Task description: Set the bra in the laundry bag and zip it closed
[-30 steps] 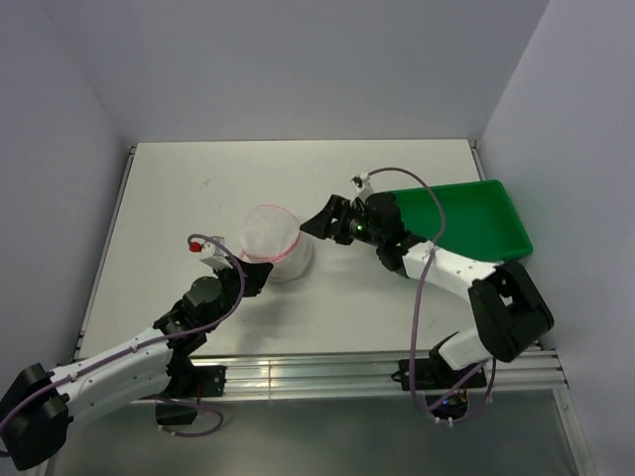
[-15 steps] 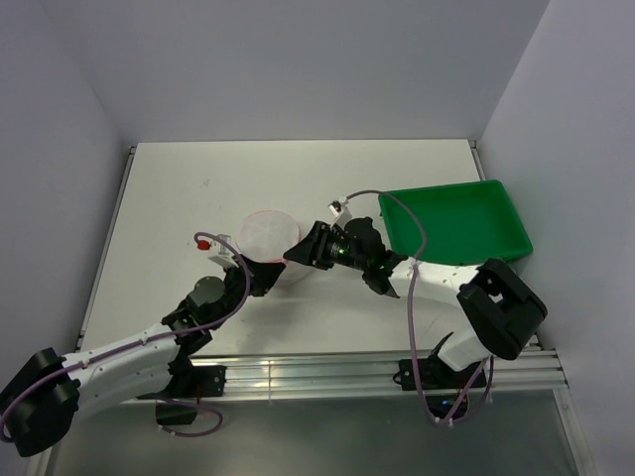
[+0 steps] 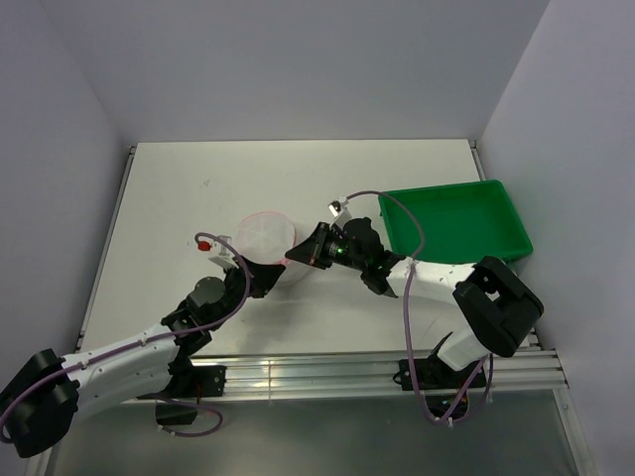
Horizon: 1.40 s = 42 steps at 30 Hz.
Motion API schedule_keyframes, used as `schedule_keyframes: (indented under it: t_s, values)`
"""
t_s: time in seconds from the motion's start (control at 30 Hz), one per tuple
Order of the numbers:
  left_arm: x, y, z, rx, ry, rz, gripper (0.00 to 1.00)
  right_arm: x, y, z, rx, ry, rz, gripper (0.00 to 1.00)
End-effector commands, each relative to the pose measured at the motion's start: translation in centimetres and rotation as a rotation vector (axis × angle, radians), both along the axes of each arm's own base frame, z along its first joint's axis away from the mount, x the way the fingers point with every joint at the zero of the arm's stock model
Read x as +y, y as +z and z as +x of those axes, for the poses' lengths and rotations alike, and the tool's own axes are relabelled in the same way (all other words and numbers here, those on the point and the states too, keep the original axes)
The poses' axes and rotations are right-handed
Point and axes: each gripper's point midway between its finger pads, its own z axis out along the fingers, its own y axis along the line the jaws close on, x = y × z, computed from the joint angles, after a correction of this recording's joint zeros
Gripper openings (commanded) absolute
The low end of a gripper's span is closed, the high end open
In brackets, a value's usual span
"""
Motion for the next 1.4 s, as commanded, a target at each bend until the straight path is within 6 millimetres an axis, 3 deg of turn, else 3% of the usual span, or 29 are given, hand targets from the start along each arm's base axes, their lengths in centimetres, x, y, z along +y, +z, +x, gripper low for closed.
schedule_keyframes:
  t_s: [0.0,0.2,0.33,0.47,0.5,0.57,0.6,0.63,0.7,0.73,0.97,1.13,1.17,1.23,1.27,1.3,1.33,1.37]
  values:
    - [0.1,1.0,-0.3,-0.026,-0.006,-0.007,0.0,0.1,2.3,2.1,-0.075,-0.056,0.033,0.0]
    - [3.3,-0.1,0.2,-0.037,0.109,0.125,0.0,-2.0,3.2,4.8,-0.128,-0.093,0.014,0.0]
    - [7.8,-2.2,0.4,0.003,0.259,0.255,0.0,-3.6,3.8,7.2,-0.175,-0.096,-0.021,0.0]
    - [11.2,-2.2,0.5,0.019,0.396,0.292,0.0,-4.4,4.6,9.1,-0.217,-0.067,-0.052,0.0]
    - [12.0,-2.0,0.6,0.017,0.438,0.295,0.0,-4.3,3.8,9.3,-0.207,-0.042,-0.068,0.0]
    - [12.6,-1.4,0.7,0.014,0.465,0.299,0.0,-3.8,4.3,10.3,-0.225,-0.028,-0.081,0.0]
    - [12.6,-1.2,0.7,0.011,0.468,0.298,0.0,-3.5,3.1,10.5,-0.197,-0.005,-0.099,0.0]
    - [12.5,-1.2,0.8,0.012,0.466,0.305,0.0,-3.1,3.8,11.2,-0.218,0.005,-0.098,0.0]
    - [12.1,-0.9,0.9,0.003,0.451,0.293,0.0,-2.6,2.5,11.9,-0.19,0.014,-0.115,0.0]
    - [11.8,-1.0,0.9,0.004,0.439,0.294,0.0,-2.3,2.9,12.2,-0.195,0.029,-0.111,0.0]
    - [10.0,0.7,0.8,-0.064,0.359,0.22,0.0,-2.4,2.2,12.0,-0.179,0.038,-0.127,0.02]
    - [8.8,2.8,1.0,-0.106,0.313,0.188,0.0,-2.8,1.8,11.3,-0.158,0.031,-0.139,0.41]
    - [8.5,3.2,1.0,-0.11,0.306,0.186,0.0,-3.0,2.4,11.2,-0.167,0.017,-0.14,0.43]
    - [8.2,4.3,1.2,-0.12,0.299,0.178,0.0,-3.4,2.4,10.8,-0.162,0.002,-0.16,0.59]
    - [8.0,4.8,1.1,-0.126,0.289,0.176,0.0,-3.9,3.7,10.9,-0.193,-0.032,-0.164,0.62]
    - [7.9,5.2,1.2,-0.13,0.287,0.175,0.01,-4.3,3.8,10.6,-0.198,-0.044,-0.187,0.69]
    - [7.8,6.2,1.2,-0.138,0.284,0.163,0.04,-4.8,4.2,10.5,-0.207,-0.065,-0.2,0.78]
    - [7.6,6.5,1.2,-0.139,0.277,0.161,0.1,-5.5,6.0,10.2,-0.245,-0.09,-0.195,0.91]
